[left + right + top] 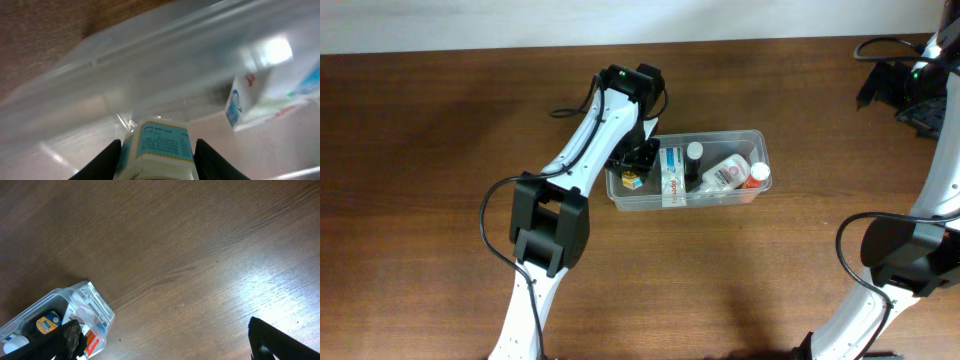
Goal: Pack container
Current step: 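Carry the amber jar right and lower it into the container, then open the left gripper to release the amber jar in the container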
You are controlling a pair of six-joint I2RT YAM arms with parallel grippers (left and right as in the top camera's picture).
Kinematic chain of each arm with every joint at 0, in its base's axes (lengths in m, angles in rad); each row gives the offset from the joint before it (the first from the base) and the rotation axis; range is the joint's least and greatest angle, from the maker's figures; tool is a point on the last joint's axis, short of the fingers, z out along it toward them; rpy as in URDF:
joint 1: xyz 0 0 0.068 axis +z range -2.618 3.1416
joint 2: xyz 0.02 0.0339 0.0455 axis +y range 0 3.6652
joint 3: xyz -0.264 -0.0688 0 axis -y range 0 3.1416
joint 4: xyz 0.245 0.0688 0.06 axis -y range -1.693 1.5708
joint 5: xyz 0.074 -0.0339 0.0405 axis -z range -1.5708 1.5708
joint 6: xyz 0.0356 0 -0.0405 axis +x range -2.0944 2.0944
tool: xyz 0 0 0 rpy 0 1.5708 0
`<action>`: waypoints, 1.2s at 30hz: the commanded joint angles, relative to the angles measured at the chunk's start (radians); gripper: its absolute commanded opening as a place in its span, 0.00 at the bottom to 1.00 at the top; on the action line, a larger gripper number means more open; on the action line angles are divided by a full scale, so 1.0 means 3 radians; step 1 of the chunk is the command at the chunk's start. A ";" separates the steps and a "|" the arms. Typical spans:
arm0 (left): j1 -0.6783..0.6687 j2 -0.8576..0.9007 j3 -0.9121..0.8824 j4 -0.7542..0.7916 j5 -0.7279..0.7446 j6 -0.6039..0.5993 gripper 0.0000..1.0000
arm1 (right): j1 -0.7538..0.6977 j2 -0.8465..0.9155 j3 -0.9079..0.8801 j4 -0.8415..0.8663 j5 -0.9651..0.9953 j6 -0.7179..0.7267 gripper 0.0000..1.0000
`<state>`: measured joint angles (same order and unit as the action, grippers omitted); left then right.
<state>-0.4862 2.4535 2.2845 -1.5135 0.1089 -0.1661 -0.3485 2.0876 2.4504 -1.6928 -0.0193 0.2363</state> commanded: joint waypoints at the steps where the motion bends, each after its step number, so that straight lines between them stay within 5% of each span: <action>1: 0.0000 -0.0081 -0.0085 0.0065 0.0089 -0.0019 0.45 | -0.0018 -0.0069 -0.0003 -0.0017 0.0006 0.0028 0.98; 36: 0.0000 -0.0081 -0.0089 0.0346 0.0028 -0.0018 0.46 | -0.0018 -0.0069 -0.0003 -0.0017 0.0006 0.0028 0.98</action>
<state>-0.4862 2.4535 2.2616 -1.4151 0.1230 -0.1661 -0.3485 2.0876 2.4504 -1.6928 -0.0193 0.2363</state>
